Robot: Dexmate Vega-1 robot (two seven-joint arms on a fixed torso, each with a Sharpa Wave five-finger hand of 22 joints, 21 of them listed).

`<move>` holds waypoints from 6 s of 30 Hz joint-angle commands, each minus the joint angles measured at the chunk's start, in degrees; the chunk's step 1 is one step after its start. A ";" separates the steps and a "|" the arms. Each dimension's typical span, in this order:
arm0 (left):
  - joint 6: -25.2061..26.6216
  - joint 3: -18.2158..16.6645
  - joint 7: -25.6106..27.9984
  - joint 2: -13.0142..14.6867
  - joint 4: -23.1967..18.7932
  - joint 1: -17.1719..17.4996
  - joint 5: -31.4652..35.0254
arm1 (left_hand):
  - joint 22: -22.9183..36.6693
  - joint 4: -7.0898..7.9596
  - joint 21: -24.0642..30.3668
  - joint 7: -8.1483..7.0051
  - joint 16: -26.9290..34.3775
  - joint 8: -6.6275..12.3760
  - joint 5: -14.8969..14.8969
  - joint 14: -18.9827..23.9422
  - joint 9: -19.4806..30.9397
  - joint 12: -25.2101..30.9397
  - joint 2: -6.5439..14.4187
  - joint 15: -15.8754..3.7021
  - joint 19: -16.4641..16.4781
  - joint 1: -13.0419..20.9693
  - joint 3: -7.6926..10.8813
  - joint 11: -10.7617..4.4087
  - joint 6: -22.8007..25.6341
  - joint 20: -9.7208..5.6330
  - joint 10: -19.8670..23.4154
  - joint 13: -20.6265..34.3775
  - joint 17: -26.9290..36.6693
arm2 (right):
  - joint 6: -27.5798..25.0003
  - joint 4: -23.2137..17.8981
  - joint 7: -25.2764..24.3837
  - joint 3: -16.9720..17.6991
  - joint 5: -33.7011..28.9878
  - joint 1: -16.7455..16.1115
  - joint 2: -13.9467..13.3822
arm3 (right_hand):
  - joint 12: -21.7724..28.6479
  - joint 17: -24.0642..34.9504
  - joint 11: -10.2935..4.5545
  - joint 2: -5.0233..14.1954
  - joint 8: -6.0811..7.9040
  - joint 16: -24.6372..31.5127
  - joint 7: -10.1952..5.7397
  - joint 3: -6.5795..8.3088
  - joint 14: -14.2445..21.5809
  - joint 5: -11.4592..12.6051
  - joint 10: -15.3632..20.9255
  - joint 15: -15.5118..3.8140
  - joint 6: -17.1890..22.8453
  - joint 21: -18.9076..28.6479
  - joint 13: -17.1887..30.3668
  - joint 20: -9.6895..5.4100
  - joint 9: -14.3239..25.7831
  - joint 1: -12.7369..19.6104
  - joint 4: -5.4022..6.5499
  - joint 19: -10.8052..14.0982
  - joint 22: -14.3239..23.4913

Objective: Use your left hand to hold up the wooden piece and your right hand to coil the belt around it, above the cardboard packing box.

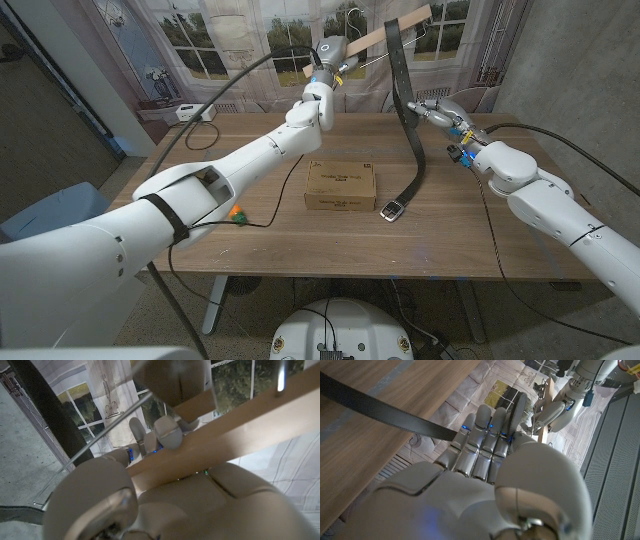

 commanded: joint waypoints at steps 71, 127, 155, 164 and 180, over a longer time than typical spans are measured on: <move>-16.63 2.73 -59.49 12.91 -13.96 -11.11 -6.13 | -7.67 -1.02 -3.87 -2.22 -0.64 1.49 0.69 -1.78 -5.61 0.05 -2.59 -0.10 -2.42 -6.06 1.76 -2.39 -3.14 -1.13 -1.48 0.22 -2.50 | -7.98 46.85 -16.46 -24.49 -33.85 44.07 13.38 | 0.20 1.06 -1.38 2.20 1.07 0.13 -0.93 -0.01 -2.40 0.95 -2.39 -7.10 -1.79 3.09 1.49 -1.45 0.63 2.30 1.98 -2.82 -1.40; -17.54 7.30 -60.13 7.77 -0.64 -13.84 -4.85 | -11.41 -0.93 -2.19 -2.09 -1.70 2.56 2.78 -1.89 -7.13 0.11 -3.27 -0.04 -3.19 -6.26 2.35 -2.50 -3.68 -1.16 -2.03 0.21 -3.90 | 7.91 30.28 -14.41 -4.90 -11.20 35.80 16.33 | 1.18 1.33 -2.75 2.17 3.20 1.09 -1.59 0.23 -2.92 2.48 -4.30 -7.16 -4.29 6.55 4.02 -2.70 3.80 1.74 3.74 -3.94 -2.49; -3.04 5.90 -44.80 1.73 6.50 -13.40 -6.53 | -6.60 -0.78 0.77 2.25 1.00 5.34 0.94 -0.08 -5.15 0.27 1.59 -0.30 0.09 -5.67 3.18 -1.49 -3.12 -1.82 0.76 0.22 -3.09 | 21.64 20.90 -3.95 3.91 1.63 16.72 11.53 | 1.42 1.31 -2.77 2.09 3.39 1.66 -1.76 0.11 -2.89 2.57 -4.19 -7.13 -4.39 7.69 4.18 -2.82 3.64 1.81 3.80 -4.23 -2.96; -4.26 6.31 -41.58 -0.60 11.10 -15.29 -9.44 | -5.71 -0.82 0.48 2.21 1.33 5.69 0.18 -0.42 -5.08 0.24 1.87 -0.36 0.29 -5.70 3.06 -1.54 -3.26 -1.90 0.84 0.23 -3.38 | 24.32 22.86 -0.85 4.60 3.76 9.69 10.52 | 1.42 1.28 -2.79 2.05 3.41 1.72 -1.71 0.04 -3.16 2.58 -4.44 -7.12 -4.45 8.02 4.28 -2.89 3.52 1.76 3.88 -4.65 -3.13; -9.01 8.27 -39.24 -2.49 13.89 -19.53 -10.89 | -4.76 -0.82 -0.01 1.92 2.45 6.07 -1.00 -0.39 -5.66 0.24 1.88 -0.35 0.27 -5.77 3.11 -1.82 -3.41 -1.96 0.73 0.25 -3.24 | 21.01 25.49 0.52 2.85 5.26 1.36 9.10 | 1.14 1.23 -2.37 2.13 3.32 1.64 -1.58 0.07 -3.94 2.65 -4.90 -7.09 -4.75 8.49 3.96 -2.75 3.21 1.84 3.94 -5.79 -3.41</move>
